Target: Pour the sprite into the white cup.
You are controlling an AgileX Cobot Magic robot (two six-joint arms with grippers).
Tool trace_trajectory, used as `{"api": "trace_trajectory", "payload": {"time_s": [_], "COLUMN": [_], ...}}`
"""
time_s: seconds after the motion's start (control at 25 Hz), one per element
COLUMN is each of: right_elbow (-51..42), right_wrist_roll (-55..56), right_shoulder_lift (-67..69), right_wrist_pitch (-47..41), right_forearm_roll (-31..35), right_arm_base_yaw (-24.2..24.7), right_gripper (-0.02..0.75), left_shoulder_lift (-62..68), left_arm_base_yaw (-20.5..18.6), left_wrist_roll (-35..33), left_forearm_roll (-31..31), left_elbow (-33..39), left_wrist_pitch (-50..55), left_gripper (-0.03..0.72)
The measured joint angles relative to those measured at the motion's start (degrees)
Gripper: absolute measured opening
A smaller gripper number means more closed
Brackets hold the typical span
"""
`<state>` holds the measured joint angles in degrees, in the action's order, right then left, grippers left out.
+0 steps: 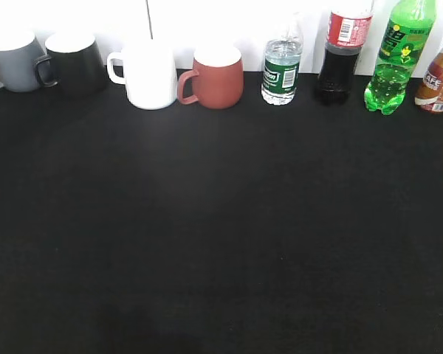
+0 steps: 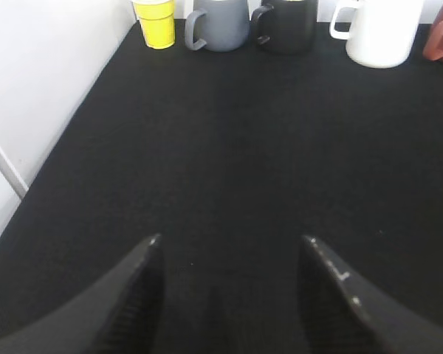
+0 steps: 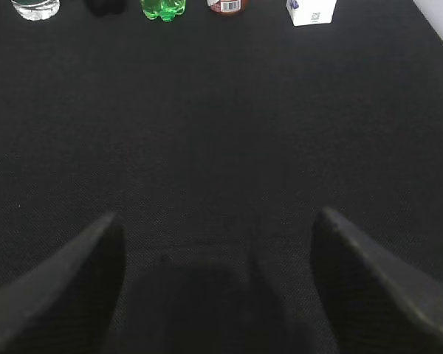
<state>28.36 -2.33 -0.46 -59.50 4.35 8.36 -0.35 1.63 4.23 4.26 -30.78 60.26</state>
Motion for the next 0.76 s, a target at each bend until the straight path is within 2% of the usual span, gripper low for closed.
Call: {"api": "trace_trajectory", "payload": {"time_s": [0.28,0.6,0.76], "right_elbow": [0.00,0.00,0.00], "right_wrist_roll": [0.00,0.05,0.05], "right_shoulder_lift": [0.00,0.00,0.00], "right_wrist_pitch": [0.00,0.00,0.00], "right_forearm_roll": [0.00,0.00,0.00], "right_arm_base_yaw": [0.00,0.00,0.00], "right_gripper": [0.587,0.587,0.587], "left_shoulder_lift": [0.00,0.00,0.00], "left_arm_base_yaw": [0.00,0.00,0.00], "left_wrist_roll": [0.00,0.00,0.00], "left_forearm_roll": [0.00,0.00,0.00], "left_elbow": [0.00,0.00,0.00], "left_wrist_pitch": [0.00,0.00,0.00], "left_gripper": [0.414,0.348,0.343]}}
